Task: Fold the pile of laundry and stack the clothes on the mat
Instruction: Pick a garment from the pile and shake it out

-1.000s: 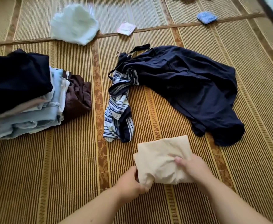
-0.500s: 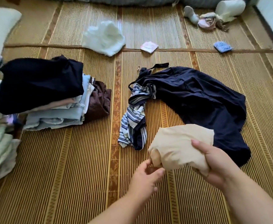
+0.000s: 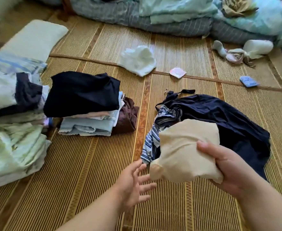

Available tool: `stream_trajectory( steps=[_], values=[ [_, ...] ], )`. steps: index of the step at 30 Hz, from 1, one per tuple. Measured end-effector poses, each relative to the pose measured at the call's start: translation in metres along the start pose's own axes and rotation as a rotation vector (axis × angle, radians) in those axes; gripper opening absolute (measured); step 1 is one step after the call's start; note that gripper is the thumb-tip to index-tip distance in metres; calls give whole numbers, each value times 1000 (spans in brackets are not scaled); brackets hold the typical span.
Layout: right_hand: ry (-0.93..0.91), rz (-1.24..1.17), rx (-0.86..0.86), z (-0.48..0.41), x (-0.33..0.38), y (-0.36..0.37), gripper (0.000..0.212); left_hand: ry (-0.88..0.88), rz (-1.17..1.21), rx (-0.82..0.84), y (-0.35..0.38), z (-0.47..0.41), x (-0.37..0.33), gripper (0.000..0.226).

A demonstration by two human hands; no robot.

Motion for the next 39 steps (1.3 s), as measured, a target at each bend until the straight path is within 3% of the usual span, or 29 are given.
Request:
stream_trajectory(
  steps=[3,6,9,12,17,21,24,27,30,32,35,39],
  values=[
    [8,96,158,4,1,35,34,10,78,301,10,18,-8,89],
    [50,189,234,5,-6,58,39,65,255,519,12,37,-18,87],
    [79,240,232,-4,-13,67,49,154,339,571,-7,51,-38,82],
    [67,291,212,-24,-16,78,58,299,133,440,-41,61,-68,80],
    [-155,574,3,-79,-8,124,42,482,-127,-47,-131,78,-147,47],
    [-272,657,-36,-130,4,194,33,644,-417,-287,-181,99,-226,48],
    [-354,564,11,-168,20,245,30,732,-454,-381,-214,106,-287,50],
    [-473,653,-60,-199,35,271,50,768,-626,-592,-248,102,-334,63],
    [-566,1222,-248,-215,35,280,88,469,-1094,-854,-271,79,-338,82],
    [-573,1467,-252,-223,21,283,91,364,-1301,-887,-270,63,-327,80],
    [-528,1632,-204,-237,4,284,67,439,-1624,-831,-252,39,-317,73],
    [-394,1758,-191,-249,-8,277,68,349,-1738,-662,-251,15,-295,81]
  ],
)
Point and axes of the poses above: each hand's wrist, its own z-axis away from the middle knuckle, its own y-axis out of the palm, x = y × z, the point moved 8 cm from there along -z, towards the middle knuckle, and after that the axes turned 8 degrees about -z, right-handed, at the moved point
